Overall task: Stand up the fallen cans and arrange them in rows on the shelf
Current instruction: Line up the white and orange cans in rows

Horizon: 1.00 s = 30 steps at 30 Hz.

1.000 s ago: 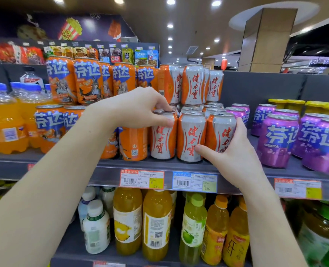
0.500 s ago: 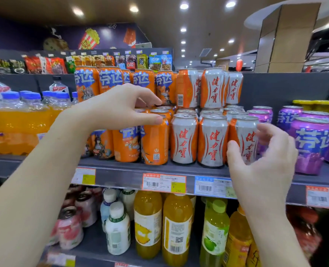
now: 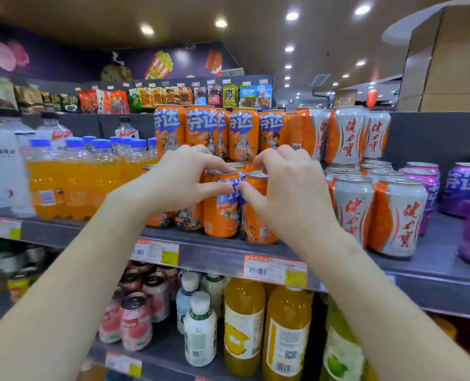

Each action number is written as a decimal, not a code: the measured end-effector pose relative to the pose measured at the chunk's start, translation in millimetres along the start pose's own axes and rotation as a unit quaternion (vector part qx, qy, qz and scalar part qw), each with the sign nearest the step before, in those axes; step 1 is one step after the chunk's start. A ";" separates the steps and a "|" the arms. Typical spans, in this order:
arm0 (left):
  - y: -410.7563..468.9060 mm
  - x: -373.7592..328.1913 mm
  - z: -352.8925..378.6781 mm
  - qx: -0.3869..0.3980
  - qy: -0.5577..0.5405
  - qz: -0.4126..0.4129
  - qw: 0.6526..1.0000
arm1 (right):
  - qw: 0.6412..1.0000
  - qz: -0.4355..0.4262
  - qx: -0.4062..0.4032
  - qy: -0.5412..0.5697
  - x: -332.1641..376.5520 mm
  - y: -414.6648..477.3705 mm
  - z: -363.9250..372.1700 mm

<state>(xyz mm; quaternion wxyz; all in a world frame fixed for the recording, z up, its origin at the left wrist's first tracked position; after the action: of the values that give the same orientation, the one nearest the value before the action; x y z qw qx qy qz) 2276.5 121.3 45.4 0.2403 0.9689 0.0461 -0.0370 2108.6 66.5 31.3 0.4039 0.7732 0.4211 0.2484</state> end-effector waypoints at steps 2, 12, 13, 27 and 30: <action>2.2 1.7 -0.9 0.009 -0.035 0.003 0.999 | 0.989 -0.016 0.098 -0.114 -3.3 23.6 1.2; 3.8 4.6 1.1 0.055 -0.096 0.023 0.994 | 0.912 -0.032 0.389 -0.126 -26.4 69.9 13.0; 3.5 4.9 0.6 0.060 -0.097 0.023 0.993 | 0.907 -0.036 0.406 -0.101 -28.9 69.8 13.7; 15.8 9.3 -7.7 0.053 -0.124 0.003 0.991 | 0.903 -0.025 0.427 -0.035 -41.4 68.8 15.9; 13.7 9.4 -10.5 0.084 -0.157 0.022 0.984 | 0.899 -0.031 0.437 -0.011 -41.7 67.3 12.6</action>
<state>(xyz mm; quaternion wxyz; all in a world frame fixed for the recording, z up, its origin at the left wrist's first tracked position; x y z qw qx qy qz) 2287.9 114.9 60.1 0.1628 0.9687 -0.0166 -0.1868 2126.3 4.3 78.7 0.0372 0.8612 0.5066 0.0185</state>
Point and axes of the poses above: each hand's wrist, its own y-axis towards the middle knuckle, its own z-axis out of the palm, x = y × z, the point moved 5 cm from there along y, towards the middle knuckle, and after that the axes turned 4 degrees about x, right-handed, at the moved point
